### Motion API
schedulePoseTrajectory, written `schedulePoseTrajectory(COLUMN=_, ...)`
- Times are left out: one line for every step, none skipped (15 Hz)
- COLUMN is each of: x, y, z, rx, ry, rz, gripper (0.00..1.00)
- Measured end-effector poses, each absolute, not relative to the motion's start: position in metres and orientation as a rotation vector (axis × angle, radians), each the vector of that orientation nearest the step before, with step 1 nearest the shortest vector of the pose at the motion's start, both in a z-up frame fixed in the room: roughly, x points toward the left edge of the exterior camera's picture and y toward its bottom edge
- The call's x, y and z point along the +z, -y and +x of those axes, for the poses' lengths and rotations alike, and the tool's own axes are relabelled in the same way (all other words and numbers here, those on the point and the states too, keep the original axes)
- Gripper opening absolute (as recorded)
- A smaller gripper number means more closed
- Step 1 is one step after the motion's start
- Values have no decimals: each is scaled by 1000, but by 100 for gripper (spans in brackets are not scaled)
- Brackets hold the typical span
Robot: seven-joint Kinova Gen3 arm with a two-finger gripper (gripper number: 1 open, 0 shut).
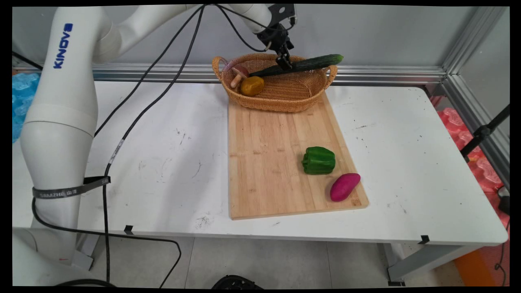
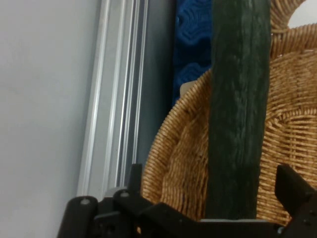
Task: Pick up the cucumber from the vegetable basket
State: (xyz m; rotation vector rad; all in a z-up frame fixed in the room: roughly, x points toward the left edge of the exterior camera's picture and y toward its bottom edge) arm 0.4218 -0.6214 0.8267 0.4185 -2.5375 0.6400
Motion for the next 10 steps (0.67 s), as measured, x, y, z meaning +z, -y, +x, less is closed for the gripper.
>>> schedulePoseTrajectory(x=825, y=622, z=422, rx=638, ry=2537, rz=420, gripper=100)
schedulePoseTrajectory(x=822, y=622, z=422, rx=636, ry=2536, rz=423, gripper=100)
schedulePoseTrajectory(x=821, y=623, z=422, rx=634, ry=2535, rz=425, gripper=100)
schedulePoseTrajectory(x=818, y=623, z=422, rx=631, ry=2533, rz=430, gripper=100)
schedulePoseTrajectory(x=815, y=624, z=421, rx=629, ry=2531, rz=434, gripper=100)
schedulePoseTrajectory(x=813, y=625, z=421, rx=627, ry=2528, rz=439, gripper=100)
schedulePoseTrajectory(x=810, y=626, z=421, rx=627, ry=2525, rz=444, gripper=100)
schedulePoseTrajectory(x=808, y=627, z=421, rx=626, ry=2522, rz=450, gripper=100)
schedulePoseTrajectory(x=805, y=628, z=421, rx=627, ry=2519, rz=455, gripper=100)
schedulePoseTrajectory(x=803, y=629, z=420, rx=628, ry=2516, rz=459, gripper=100)
